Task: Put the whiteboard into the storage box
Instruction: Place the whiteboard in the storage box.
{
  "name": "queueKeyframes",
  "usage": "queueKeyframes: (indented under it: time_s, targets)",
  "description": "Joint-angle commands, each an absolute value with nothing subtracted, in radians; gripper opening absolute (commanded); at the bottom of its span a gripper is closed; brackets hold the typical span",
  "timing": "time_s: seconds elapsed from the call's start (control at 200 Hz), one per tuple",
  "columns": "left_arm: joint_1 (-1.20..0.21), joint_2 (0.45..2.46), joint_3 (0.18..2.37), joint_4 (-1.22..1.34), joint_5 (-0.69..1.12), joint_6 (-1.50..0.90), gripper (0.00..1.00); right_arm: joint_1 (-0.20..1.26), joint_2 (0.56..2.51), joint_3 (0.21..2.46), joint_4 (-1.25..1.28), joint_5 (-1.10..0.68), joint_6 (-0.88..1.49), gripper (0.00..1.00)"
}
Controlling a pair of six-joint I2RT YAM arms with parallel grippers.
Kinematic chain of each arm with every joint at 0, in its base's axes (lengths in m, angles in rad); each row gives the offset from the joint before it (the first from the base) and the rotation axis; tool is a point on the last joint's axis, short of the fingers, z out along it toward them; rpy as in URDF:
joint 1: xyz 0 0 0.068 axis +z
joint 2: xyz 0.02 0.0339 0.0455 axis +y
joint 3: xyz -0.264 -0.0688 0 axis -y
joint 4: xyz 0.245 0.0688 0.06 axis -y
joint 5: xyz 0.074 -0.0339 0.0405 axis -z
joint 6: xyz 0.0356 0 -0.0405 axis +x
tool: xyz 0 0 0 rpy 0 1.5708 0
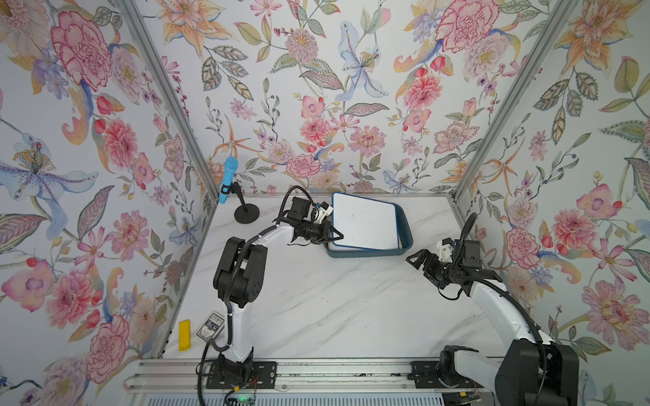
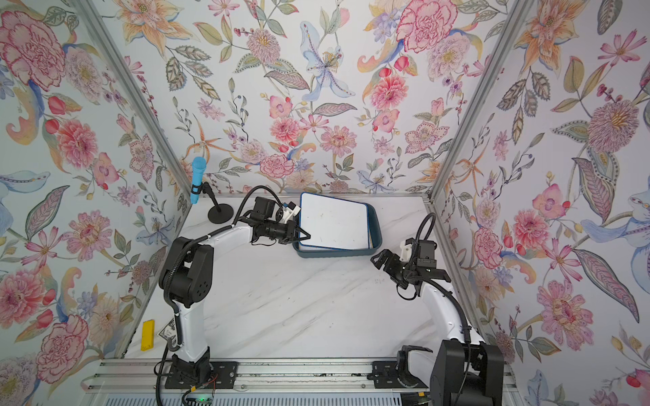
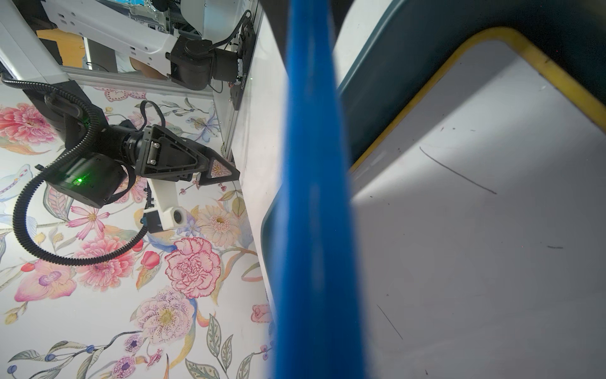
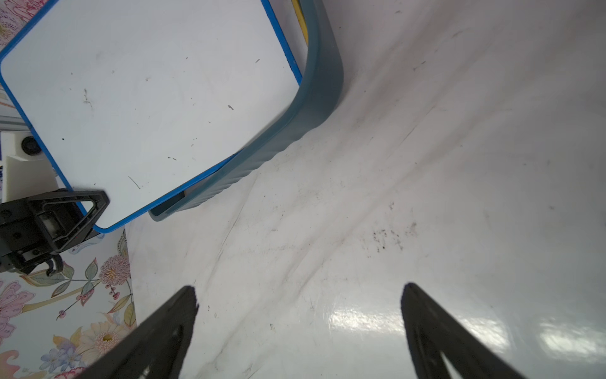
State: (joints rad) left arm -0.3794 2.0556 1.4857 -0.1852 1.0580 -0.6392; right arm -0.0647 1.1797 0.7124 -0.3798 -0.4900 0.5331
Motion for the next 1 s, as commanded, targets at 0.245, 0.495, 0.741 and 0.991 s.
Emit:
queueKeyframes:
  time_s: [0.245,0.495,0.741,0.991]
  targets:
    - [-0.383,2.113,1.419,-0.062,1.128,-0.855,0.0,-0.036,1.208,0.735,-0.355,-0.447,0.53,0.97]
    - [-0.383,2.092,1.378,0.122,1.136,-1.066,0.0,-0.006,1.216,0.723,-0.338,-0.436,0.549,0.97]
    - [-0.384,2.17,1.557,-0.219,1.034,-0.871,0.02,0.008,1.207,0.713,-0.336,-0.433,0.546,0.97]
    - [-0.386,2.274,1.802,-0.576,0.9,-0.701,0.15,0.006,1.206,0.715,-0.336,-0.421,0.541,0.98]
